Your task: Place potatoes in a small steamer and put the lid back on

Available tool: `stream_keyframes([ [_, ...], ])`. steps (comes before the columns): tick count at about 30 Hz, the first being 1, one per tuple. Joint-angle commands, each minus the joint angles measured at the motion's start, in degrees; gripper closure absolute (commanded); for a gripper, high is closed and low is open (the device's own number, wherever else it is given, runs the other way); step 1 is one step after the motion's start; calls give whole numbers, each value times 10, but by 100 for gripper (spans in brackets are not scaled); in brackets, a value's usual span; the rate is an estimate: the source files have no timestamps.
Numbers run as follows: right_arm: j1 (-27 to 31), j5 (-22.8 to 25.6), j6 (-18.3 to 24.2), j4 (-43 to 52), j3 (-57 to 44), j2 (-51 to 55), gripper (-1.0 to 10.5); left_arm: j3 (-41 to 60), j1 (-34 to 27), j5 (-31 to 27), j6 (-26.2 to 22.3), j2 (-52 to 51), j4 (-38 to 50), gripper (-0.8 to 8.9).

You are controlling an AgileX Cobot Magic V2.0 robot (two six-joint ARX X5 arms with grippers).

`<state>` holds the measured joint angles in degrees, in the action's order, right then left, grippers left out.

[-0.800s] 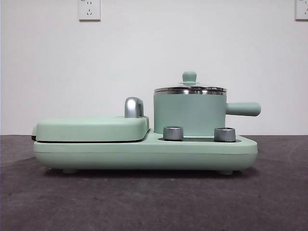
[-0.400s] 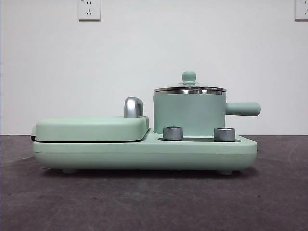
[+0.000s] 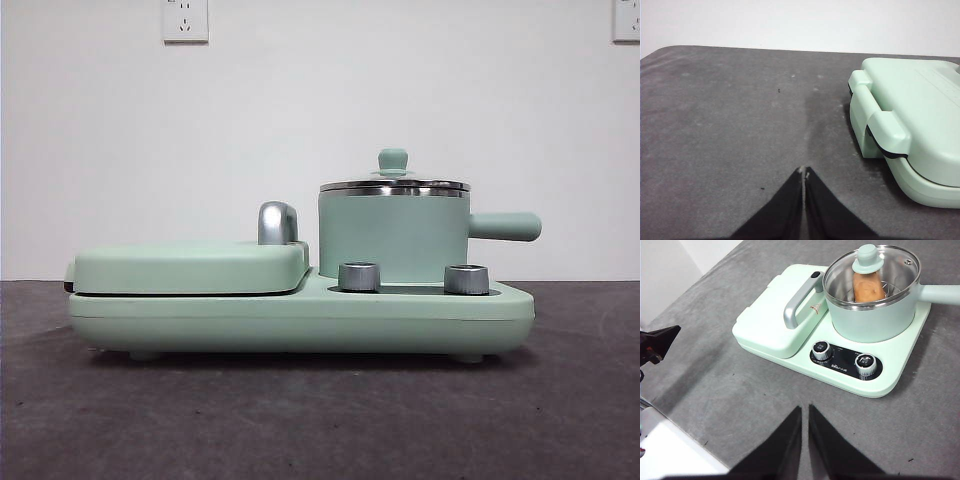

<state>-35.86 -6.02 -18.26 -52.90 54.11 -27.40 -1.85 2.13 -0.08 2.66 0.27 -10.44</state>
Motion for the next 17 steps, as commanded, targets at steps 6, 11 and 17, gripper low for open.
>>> stream_keyframes([
  [6, -4, 0, 3, 6, 3, -1, 926, 10, 0, 0, 4, -1, -3, 808],
  [11, -4, 0, 3, 6, 3, -1, 926, 10, 0, 0, 4, -1, -2, 808],
  [17, 69, -3, 11, 11, -5, 17, 926, 10, 0, 0, 4, -1, -2, 808],
])
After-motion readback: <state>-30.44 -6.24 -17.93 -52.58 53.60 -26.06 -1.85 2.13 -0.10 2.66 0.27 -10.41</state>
